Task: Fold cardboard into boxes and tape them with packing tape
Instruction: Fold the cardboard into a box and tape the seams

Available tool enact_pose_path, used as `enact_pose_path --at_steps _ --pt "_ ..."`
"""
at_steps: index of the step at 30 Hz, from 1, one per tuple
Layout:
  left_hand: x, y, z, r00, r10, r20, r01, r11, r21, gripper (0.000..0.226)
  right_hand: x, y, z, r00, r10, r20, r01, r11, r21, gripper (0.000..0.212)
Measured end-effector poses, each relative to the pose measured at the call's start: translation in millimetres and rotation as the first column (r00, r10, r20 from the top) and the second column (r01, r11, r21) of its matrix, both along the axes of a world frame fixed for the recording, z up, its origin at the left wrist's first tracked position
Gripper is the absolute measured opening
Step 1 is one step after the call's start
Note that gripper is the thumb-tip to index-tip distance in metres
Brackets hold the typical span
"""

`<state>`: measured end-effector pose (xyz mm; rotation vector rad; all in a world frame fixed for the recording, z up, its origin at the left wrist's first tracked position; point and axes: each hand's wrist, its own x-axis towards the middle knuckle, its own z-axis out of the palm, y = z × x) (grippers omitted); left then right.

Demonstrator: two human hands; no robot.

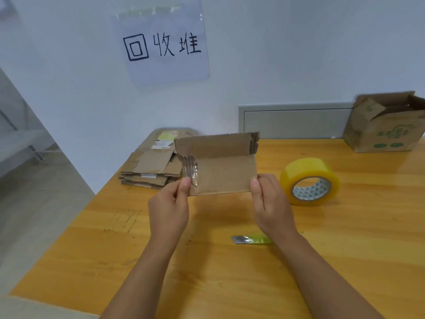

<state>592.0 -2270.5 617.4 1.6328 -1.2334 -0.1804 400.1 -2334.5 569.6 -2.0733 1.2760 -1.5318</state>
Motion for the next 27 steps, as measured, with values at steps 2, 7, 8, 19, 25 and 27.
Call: enact_pose_path --at_steps 2,7,8,19,25,27 --pt "-1 2 7 1.000 0.022 0.001 -0.021 0.993 -0.119 0.035 1 2 4 1.000 -0.004 0.000 0.004 1.000 -0.013 0.037" --pt "-5 -5 22 0.998 0.035 0.056 -0.019 0.962 -0.274 0.012 -14 9 43 0.970 0.142 0.198 -0.153 0.987 0.042 0.027" --pt "-9 -9 26 0.996 0.032 0.084 -0.007 0.958 -0.287 0.010 -21 11 55 0.942 0.208 0.262 -0.233 0.970 0.067 0.029" --pt "-74 -28 48 0.930 -0.181 0.319 0.314 0.843 -0.437 0.027 -124 28 111 0.844 0.124 0.522 -0.321 0.896 0.306 0.023" --pt "-90 -21 59 0.799 -0.593 -0.100 0.569 0.799 -0.197 0.041 -141 41 126 0.951 -0.009 0.309 -0.134 0.890 0.436 0.068" --pt "-97 -18 68 0.754 -0.610 -0.243 0.595 0.791 -0.142 0.053 -140 39 124 0.968 -0.067 0.244 -0.045 0.904 0.425 0.074"
